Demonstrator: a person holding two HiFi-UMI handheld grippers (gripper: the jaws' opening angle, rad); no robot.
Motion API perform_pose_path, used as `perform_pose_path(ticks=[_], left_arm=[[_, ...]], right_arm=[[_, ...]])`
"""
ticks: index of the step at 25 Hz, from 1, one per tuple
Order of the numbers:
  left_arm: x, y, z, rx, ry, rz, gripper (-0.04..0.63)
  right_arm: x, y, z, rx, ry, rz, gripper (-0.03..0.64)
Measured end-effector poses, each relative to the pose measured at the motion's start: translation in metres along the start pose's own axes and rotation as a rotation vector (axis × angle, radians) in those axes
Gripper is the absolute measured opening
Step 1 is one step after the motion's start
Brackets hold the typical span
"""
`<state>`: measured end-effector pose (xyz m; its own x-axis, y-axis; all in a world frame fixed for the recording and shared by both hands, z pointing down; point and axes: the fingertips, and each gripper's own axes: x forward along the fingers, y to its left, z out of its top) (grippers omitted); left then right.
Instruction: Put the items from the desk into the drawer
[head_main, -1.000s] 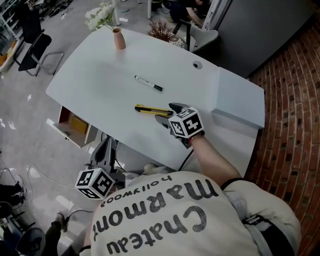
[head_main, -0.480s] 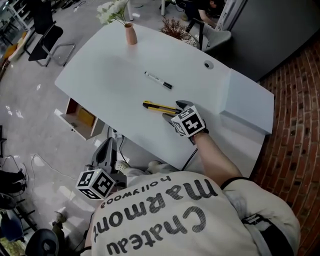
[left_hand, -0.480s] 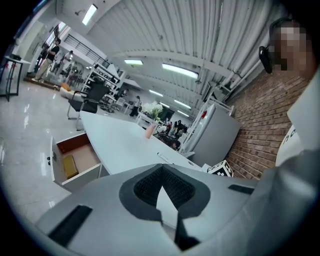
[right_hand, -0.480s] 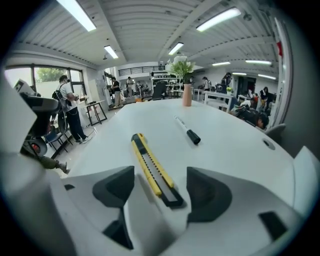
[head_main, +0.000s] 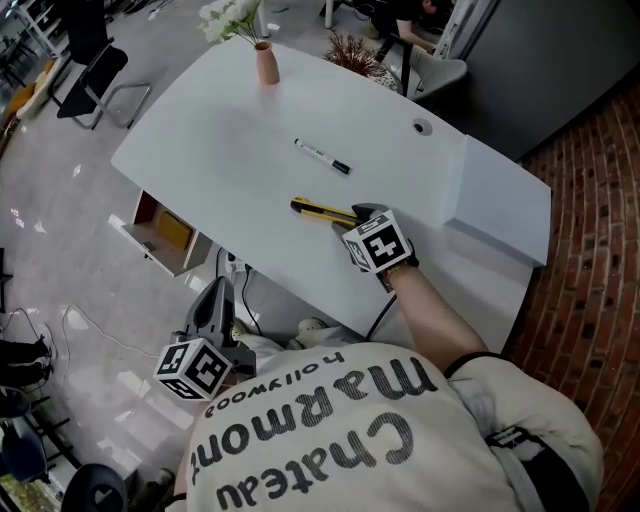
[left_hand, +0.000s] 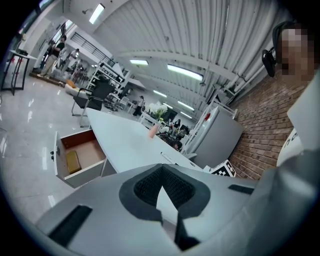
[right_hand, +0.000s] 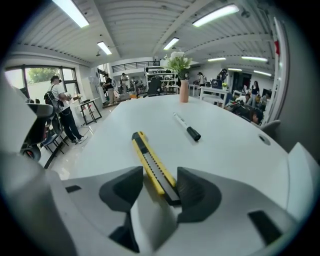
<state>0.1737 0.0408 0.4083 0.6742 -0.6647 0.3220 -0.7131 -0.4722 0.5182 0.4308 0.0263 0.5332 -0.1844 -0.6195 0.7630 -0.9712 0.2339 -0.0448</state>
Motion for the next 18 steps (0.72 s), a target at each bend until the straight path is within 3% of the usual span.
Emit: perform_pose_path(ticks=[10,18], left_arm=[[-0.008,0.04,0.009,-0.038,0.001,-0.02,0.002],[-0.014,0.086,0.048,-0.026,0.012,-0.075,0.002]], right_arm=[[0.006,0.015,0.0,0.018,0.085,-0.07,0.129],[0.011,0.046,0.01,0.368,0.033,-0.07,0.124]])
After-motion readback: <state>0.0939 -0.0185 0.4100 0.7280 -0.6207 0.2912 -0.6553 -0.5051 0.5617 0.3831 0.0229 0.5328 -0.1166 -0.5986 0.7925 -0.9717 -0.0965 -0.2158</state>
